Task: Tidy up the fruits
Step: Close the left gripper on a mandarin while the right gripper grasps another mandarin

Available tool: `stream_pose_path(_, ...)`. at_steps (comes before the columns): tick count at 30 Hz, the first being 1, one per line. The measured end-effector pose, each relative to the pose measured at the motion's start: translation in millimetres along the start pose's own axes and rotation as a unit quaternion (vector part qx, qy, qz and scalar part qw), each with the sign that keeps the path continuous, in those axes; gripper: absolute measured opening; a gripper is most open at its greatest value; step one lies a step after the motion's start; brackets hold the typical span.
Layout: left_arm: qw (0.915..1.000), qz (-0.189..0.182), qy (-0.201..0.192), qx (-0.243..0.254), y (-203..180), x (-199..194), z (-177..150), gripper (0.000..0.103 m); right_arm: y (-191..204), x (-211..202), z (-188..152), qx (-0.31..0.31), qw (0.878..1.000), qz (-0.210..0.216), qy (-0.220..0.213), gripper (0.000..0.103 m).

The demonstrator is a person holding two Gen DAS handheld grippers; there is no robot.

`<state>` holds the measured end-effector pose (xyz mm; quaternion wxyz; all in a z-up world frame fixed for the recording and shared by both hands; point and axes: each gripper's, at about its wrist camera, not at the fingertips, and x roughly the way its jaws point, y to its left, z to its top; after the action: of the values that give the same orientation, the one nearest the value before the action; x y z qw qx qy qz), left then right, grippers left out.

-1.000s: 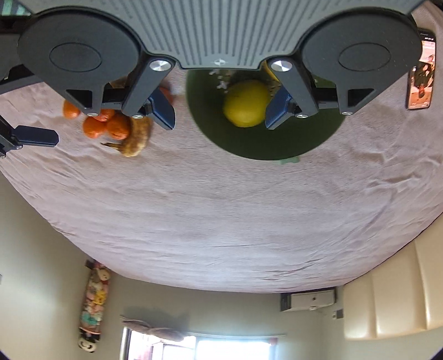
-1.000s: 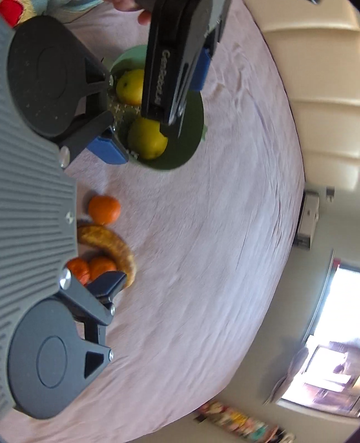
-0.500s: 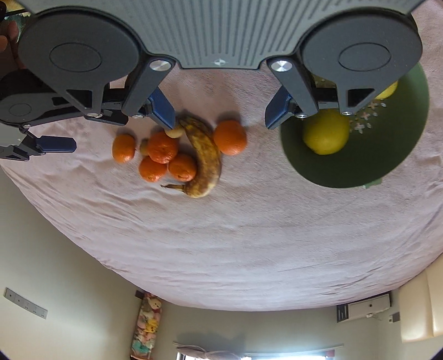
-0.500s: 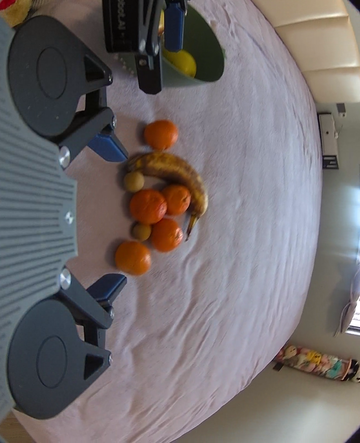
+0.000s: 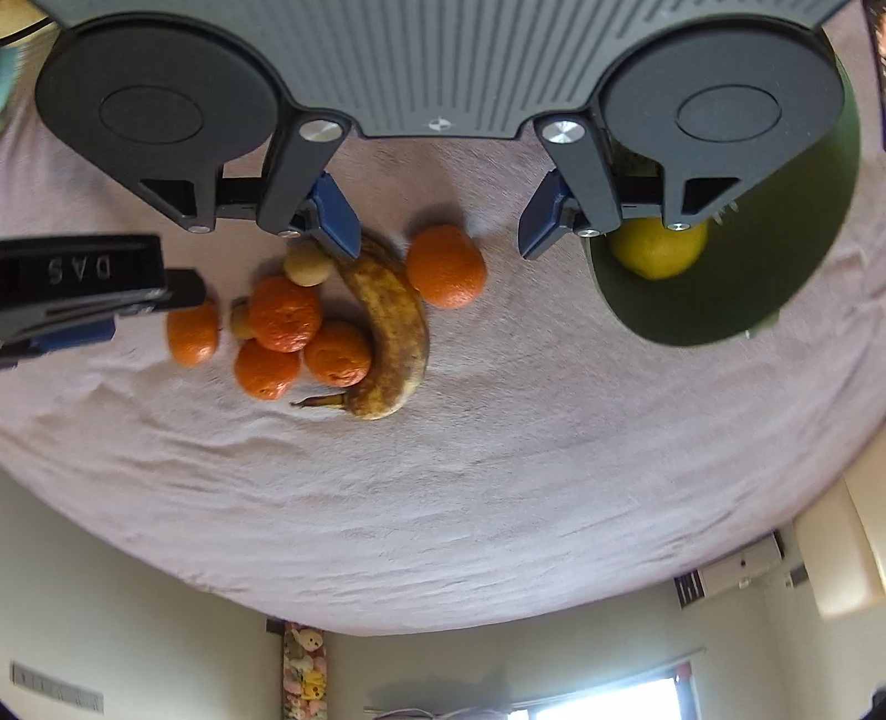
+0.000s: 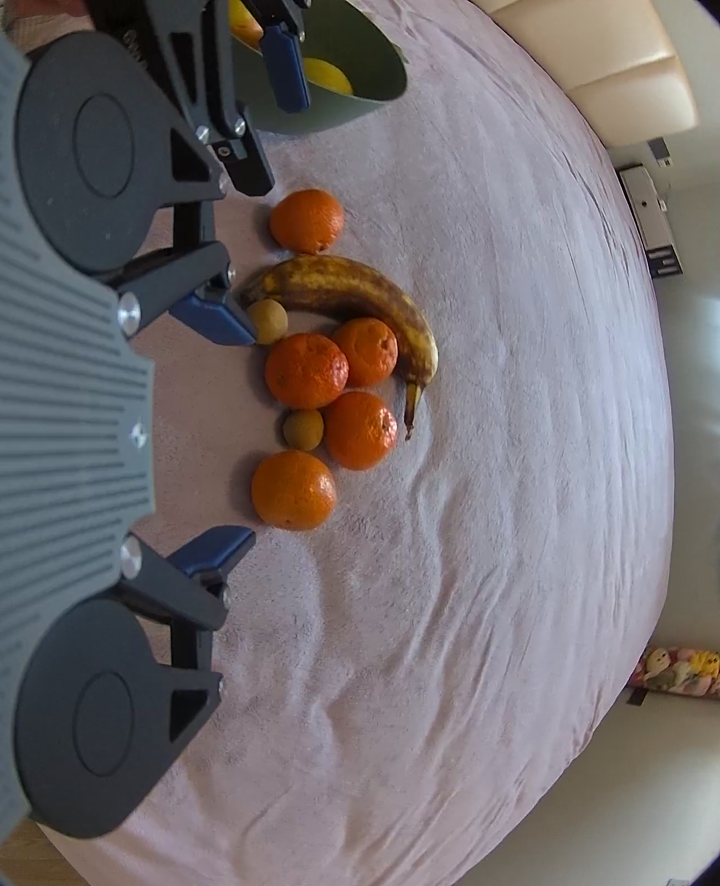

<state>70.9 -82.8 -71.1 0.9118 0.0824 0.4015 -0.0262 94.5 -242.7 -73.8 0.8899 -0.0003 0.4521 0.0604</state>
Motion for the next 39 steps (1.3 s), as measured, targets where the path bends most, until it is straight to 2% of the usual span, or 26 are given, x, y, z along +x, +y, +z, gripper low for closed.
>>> stream_pose_path(2, 0.9997, 0.017, 0.001, 0.019, -4.7, 6.7, 1.3, 0.078, -1.9, 7.1, 2.4, 0.003, 1.000, -0.006, 0.001, 0.061)
stream_pose_path(9, 0.9954, 0.062, 0.021, 0.070, -11.1, 29.9, 1.8, 0.078, -13.1, 26.7, 8.9, 0.032, 0.999, -0.014, 0.008, 0.061)
stream_pose_path(15, 0.9900, 0.074, 0.027, 0.117, -17.1, 42.9, -0.9, 0.078, -17.0, 40.8, 16.0, 0.051, 0.998, -0.017, 0.012, 0.061)
stream_pose_path(19, 0.9831, 0.089, 0.032, 0.157, -24.9, 52.6, -3.7, 0.078, -17.5, 50.9, 17.9, 0.058, 0.998, -0.018, 0.022, 0.061)
stream_pose_path(26, 0.9779, 0.087, 0.043, 0.185, -32.1, 65.8, -7.0, 0.078, -18.3, 64.8, 21.3, 0.061, 0.997, -0.018, 0.032, 0.059)
stream_pose_path(29, 0.9787, 0.083, 0.047, 0.181, -32.2, 69.8, -6.9, 0.077, -21.7, 69.4, 20.9, 0.067, 0.997, -0.014, 0.037, 0.058)
stream_pose_path(34, 0.9812, 0.073, 0.045, 0.173, -33.8, 70.6, -3.4, 0.068, -17.4, 67.3, 21.2, 0.047, 0.998, -0.018, 0.030, 0.052)
stream_pose_path(37, 0.9834, 0.065, 0.042, 0.164, -28.2, 69.2, -3.1, 0.060, -17.6, 66.3, 21.3, 0.044, 0.998, -0.021, 0.028, 0.046)
stream_pose_path(39, 0.9854, 0.061, 0.040, 0.154, -24.3, 68.0, -1.7, 0.050, -19.5, 65.9, 21.0, 0.047, 0.998, -0.020, 0.028, 0.044)
